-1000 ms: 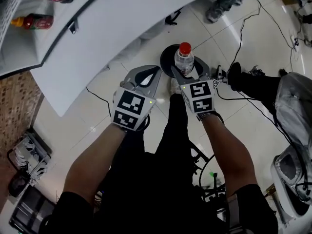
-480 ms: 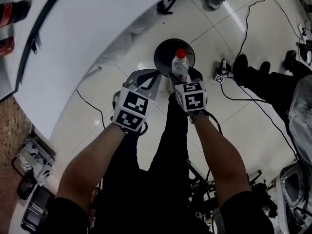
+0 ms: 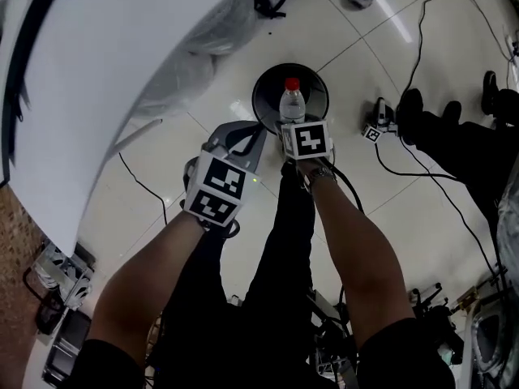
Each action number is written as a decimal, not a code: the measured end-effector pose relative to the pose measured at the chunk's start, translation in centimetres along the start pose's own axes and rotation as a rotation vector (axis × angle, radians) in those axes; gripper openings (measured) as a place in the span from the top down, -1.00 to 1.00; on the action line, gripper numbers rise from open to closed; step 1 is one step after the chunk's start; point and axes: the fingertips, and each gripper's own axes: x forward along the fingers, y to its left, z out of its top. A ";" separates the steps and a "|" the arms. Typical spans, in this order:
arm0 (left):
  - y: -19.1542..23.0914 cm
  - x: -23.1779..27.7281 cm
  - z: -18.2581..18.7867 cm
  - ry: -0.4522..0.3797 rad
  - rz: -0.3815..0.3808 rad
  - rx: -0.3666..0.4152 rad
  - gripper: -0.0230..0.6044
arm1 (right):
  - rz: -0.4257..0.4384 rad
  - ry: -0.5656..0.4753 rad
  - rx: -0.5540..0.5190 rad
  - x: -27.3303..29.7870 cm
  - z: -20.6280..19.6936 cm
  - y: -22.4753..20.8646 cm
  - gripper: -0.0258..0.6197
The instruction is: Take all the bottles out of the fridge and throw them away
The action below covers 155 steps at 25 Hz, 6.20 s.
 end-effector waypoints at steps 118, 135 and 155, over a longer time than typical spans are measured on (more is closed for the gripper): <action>13.5 -47.6 3.2 -0.599 0.739 -0.423 0.92 | 0.064 -0.858 -0.837 -31.4 38.9 47.4 -0.04; 6.4 -39.1 11.5 -0.570 0.459 -0.181 0.92 | 0.020 -0.904 -0.669 -40.1 25.0 33.7 -0.04; -3.2 -22.1 12.3 -0.344 0.166 -0.008 0.92 | -0.153 -0.537 -0.414 -26.0 7.6 9.5 -0.04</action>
